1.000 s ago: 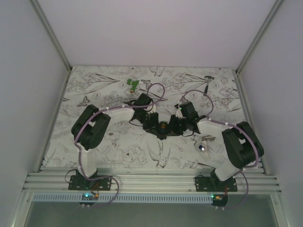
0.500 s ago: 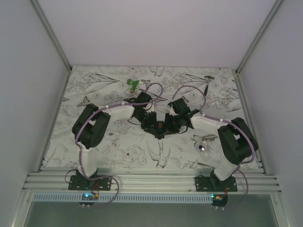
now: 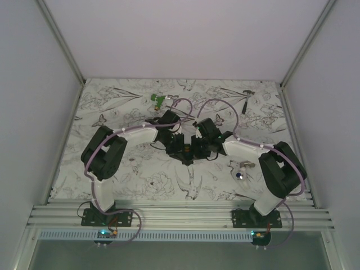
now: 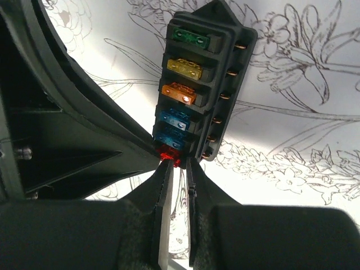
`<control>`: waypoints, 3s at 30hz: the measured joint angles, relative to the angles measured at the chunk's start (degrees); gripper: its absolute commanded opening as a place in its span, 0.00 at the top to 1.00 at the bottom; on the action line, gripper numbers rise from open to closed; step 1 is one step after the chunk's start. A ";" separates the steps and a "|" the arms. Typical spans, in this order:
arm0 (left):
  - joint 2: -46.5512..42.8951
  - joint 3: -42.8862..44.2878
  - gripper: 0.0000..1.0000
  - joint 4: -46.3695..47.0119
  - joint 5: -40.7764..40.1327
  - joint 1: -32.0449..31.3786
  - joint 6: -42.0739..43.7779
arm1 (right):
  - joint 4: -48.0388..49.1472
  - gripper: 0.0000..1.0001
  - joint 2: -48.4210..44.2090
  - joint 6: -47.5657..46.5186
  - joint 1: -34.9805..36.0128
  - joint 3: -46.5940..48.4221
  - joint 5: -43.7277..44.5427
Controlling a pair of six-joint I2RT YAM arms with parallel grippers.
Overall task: Snap on the fuse box
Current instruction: Install the fuse at the fuse box base, then pick up the fuse box cover from the center of the board, then adjust the fuse box base at the center of the board.
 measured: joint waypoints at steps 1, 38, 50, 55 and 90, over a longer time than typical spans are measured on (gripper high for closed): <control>-0.68 -0.37 0.77 -0.02 -1.03 -0.17 0.02 | 0.17 0.91 0.00 -0.63 0.39 0.20 0.35; -1.57 8.41 0.05 -12.52 -39.58 16.46 8.39 | 3.48 0.03 -12.26 -15.67 -7.19 -4.72 20.09; 2.67 9.88 0.34 -13.55 -41.86 17.86 8.35 | 5.01 0.00 -12.28 -17.03 -8.55 -6.80 20.04; 3.67 9.97 0.51 -13.70 -41.29 17.84 8.35 | 5.62 0.01 -12.59 -17.16 -8.85 -7.74 20.04; -9.81 5.01 0.63 -14.16 -37.20 -2.12 1.25 | 13.62 0.00 -0.07 -15.06 -1.31 -5.75 11.98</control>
